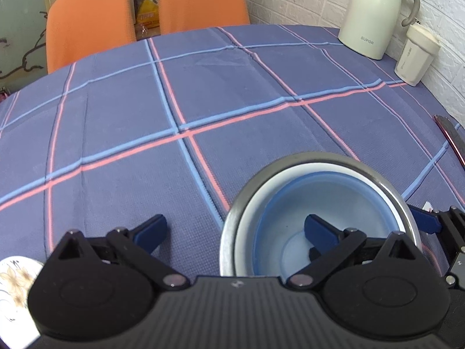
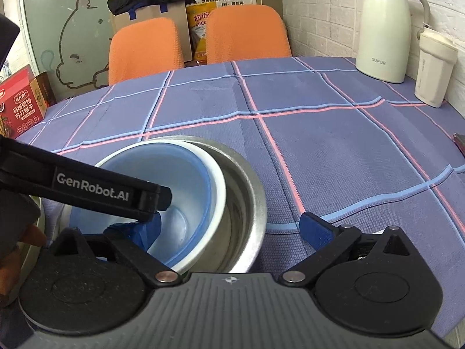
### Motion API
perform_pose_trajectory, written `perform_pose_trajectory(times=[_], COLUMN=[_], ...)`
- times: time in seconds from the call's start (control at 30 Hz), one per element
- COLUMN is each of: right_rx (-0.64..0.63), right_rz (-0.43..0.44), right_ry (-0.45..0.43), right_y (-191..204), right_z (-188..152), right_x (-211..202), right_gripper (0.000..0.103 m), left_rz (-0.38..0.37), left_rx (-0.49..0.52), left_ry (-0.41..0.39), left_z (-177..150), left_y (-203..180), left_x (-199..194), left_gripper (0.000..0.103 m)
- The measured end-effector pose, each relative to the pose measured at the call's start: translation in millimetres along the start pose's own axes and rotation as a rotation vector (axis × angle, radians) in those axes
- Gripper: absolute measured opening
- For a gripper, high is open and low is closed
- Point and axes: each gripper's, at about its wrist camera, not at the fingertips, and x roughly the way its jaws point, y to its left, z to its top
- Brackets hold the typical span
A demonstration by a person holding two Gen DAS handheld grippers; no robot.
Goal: Organize plates and bowls
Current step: 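Lift the nested bowls with the left gripper over the plate stack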
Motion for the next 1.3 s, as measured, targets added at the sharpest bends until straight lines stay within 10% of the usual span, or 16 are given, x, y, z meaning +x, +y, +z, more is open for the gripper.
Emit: perform_pose_trajectory(times=[0.5,0.63,0.97,1.3], right_rx=[0.118,0.148,0.102,0.011], right_rz=[0.161,0.2,0.153,0.296], right_ry=[-0.041,-0.032,-0.072,-0.099], right_y=[11.4,8.9,13.1,74.7], right_z=[-2.1,0.4,13.9,31.7], right_x=[-6.3,-12.0,-30.5,-43.2], right_gripper=[0.083,0.084,0.085,0.085], left_rz=[-0.032,-0.091,-0.135,0.005], left_rx=[0.049,0.046,0.031,-0.059], left_ry=[-0.008,0.011,-0.023,-0.093], left_z=[-3.4,0.1,11.7,-3.8], left_y=[-17.4,-17.6,-23.6,38.3], left_x=[-2.7,-8.5,-25.8,-91.2], left_gripper=[0.095,0.074,0.074,0.074])
